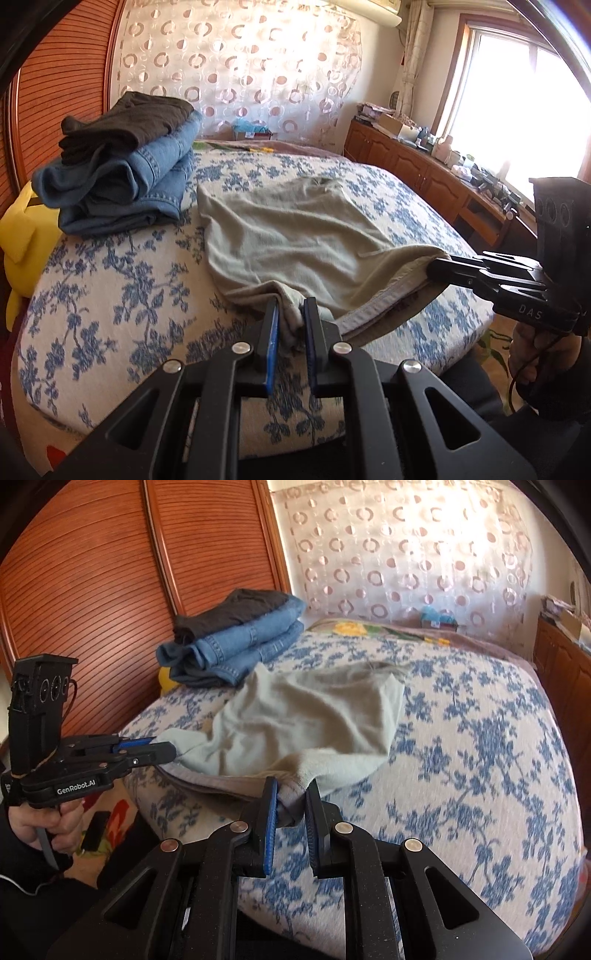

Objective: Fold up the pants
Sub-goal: 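Close the right gripper on the shorts hem beside the left gripper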

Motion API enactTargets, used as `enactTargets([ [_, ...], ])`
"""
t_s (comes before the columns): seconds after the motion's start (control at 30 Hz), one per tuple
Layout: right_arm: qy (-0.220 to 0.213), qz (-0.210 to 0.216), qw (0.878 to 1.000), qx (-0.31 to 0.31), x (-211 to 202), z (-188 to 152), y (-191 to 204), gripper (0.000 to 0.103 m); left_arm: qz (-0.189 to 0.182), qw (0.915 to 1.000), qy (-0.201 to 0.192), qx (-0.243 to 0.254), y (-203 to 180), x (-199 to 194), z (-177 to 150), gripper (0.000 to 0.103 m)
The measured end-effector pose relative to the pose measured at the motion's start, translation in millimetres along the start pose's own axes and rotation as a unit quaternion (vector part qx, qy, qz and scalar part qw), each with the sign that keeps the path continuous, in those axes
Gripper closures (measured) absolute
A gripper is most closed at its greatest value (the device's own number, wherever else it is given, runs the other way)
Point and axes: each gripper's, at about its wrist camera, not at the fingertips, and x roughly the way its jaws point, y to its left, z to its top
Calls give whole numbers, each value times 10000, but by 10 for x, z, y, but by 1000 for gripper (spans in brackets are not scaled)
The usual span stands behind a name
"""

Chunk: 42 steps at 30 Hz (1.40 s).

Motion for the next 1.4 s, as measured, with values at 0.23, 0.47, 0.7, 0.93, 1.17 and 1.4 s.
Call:
enactTargets([
  [0.23,-137,-18,9999,3,33,125,-39,92,-4,10000,-93,-12,10,85,56,94],
  [0.47,-226,-35,9997,-14,115,277,-99,92,72,9998,-176,-40,104,161,206,94],
  [0.7,-261,-52,9996,-71,226,439,-158,92,130,9996,-239,1,190,265,393,94],
  [0.93,-191,-54,9998,-37,450,596,-342,92,157,9996,-213,29,284,464,626,94],
  [1.17,-76,-52,9999,-96,678,817,-519,92,211,9996,-153,60,377,696,853,94],
  [1.4,84,-40,9999,-112,951,1035,-684,92,345,9994,-39,61,416,862,1038,94],
])
